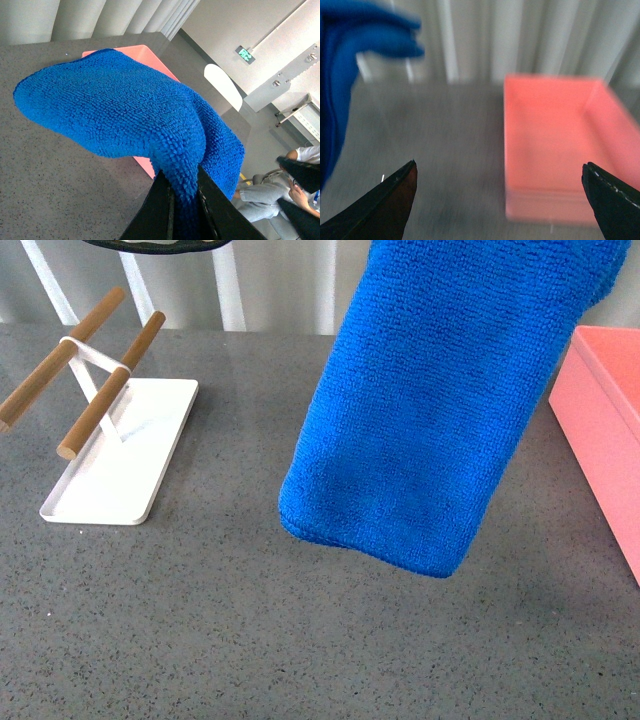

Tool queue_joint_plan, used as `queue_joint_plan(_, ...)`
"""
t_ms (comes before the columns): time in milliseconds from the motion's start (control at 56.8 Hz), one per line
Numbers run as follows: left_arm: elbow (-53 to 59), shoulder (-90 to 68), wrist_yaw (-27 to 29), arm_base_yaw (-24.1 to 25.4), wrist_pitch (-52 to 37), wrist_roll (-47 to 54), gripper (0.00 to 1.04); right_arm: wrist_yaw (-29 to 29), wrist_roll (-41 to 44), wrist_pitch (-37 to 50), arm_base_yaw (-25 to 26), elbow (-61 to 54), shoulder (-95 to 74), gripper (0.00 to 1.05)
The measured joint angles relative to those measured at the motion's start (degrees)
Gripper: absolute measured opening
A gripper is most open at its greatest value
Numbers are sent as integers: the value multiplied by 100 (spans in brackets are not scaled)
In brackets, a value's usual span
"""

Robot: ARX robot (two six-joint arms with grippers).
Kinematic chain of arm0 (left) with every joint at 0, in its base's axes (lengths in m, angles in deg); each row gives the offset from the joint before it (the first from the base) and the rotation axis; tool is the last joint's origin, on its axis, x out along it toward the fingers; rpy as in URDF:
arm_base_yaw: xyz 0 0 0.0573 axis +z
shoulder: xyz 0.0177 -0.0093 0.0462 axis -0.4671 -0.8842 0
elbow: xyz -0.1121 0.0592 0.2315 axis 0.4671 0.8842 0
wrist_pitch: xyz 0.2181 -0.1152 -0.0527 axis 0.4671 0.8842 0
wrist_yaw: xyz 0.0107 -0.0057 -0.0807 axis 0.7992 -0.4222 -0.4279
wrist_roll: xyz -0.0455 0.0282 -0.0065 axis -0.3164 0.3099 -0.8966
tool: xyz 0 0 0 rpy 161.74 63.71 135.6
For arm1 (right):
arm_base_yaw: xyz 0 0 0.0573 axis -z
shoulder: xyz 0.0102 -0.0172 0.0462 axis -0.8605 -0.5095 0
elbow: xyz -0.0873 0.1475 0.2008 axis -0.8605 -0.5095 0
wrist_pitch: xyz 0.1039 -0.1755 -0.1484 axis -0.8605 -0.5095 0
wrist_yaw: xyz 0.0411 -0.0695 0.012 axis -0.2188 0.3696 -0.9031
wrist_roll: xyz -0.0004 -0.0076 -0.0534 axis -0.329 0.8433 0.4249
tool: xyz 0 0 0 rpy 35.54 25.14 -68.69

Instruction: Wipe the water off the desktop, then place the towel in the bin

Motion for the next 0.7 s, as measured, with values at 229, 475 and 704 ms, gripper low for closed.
queue_joint_plan(229,2,-11,-7,-11,0,-4,5,-2376,-17,610,1193,774,-1746,98)
queue_joint_plan(475,2,-17,-4,-11,0,-17,5,-5206,358,1777,1158,1469,-4245,98)
queue_joint_plan(704,2,-17,-4,-11,0,-17,5,-5237,109,2793,632,1882,-5615,98)
